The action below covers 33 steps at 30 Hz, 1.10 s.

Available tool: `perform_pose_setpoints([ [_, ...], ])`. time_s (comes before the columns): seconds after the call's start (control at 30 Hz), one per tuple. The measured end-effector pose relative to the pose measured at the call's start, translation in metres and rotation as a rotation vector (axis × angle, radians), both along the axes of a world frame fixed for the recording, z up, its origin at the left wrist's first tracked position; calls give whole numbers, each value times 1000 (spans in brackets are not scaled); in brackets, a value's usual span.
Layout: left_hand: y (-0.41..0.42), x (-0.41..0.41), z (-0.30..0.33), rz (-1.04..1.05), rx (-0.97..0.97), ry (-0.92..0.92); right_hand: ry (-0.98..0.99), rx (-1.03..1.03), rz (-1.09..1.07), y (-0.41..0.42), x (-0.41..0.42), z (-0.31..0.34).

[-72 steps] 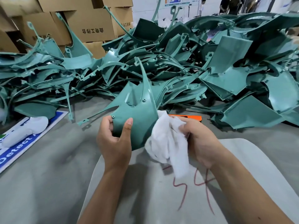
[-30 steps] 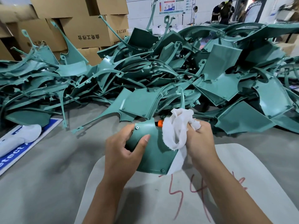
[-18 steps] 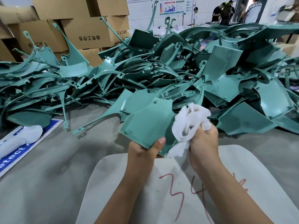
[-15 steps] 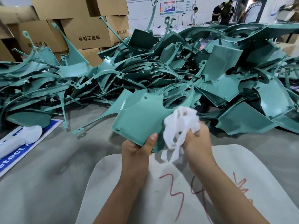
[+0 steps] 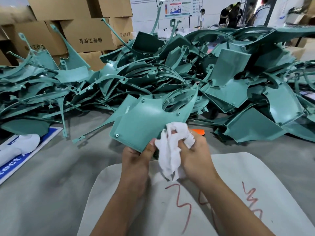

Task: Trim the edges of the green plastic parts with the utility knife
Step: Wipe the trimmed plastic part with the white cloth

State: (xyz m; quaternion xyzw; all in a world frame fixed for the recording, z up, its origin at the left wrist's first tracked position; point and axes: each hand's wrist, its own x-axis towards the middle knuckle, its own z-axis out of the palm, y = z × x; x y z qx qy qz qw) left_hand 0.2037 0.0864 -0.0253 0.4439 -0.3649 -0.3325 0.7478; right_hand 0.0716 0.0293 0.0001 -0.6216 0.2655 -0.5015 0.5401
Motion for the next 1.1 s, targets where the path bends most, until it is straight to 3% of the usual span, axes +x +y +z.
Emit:
perform_pose_setpoints([
  [0.3, 10, 8, 10, -167, 94, -133, -173, 221, -56, -24, -16, 6],
  [0.43, 21, 20, 9, -263, 152, -178, -318, 409, -68, -38, -31, 11],
  [0.63, 29, 31, 13, -396, 164, -200, -296, 448, -209, -53, -49, 10],
  [0.77, 33, 38, 13, -462, 206, -215, -304, 593, -324, -66, -61, 9],
  [0.9, 37, 49, 13, -521, 248, -217, -355, 617, -291, -67, -63, 9],
  [1.0, 40, 57, 15, -500, 244, -188, -336, 548, -233, -64, -62, 10],
  [1.1, 35, 55, 16, -282, 202, -76, -333, 522, -214, -66, -61, 8],
])
